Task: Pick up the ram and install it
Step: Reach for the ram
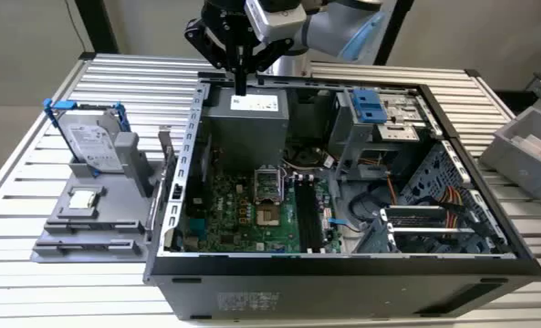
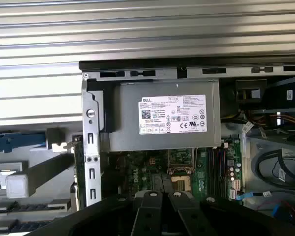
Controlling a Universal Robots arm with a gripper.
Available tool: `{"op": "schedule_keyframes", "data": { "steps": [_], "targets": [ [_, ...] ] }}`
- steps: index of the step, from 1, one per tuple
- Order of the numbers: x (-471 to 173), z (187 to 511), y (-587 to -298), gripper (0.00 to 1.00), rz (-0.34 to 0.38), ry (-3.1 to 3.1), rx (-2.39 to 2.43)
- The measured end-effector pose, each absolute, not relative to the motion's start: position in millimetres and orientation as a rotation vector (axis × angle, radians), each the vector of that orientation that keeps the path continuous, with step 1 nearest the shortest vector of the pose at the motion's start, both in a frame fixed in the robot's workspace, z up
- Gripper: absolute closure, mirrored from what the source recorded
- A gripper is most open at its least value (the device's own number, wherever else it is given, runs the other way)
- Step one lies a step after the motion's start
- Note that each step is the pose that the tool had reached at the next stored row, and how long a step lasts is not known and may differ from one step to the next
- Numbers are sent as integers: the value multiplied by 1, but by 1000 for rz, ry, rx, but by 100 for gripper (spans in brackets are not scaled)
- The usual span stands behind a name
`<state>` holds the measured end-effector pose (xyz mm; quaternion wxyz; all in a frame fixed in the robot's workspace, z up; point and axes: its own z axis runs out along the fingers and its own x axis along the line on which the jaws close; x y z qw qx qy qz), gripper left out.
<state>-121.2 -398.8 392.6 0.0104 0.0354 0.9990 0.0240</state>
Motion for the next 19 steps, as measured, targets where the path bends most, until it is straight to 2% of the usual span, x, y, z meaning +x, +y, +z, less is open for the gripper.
{"op": "schedule_keyframes", "data": {
  "steps": [19],
  "targets": [
    [-131, 393, -399, 100, 75, 3118, 110]
  ]
}}
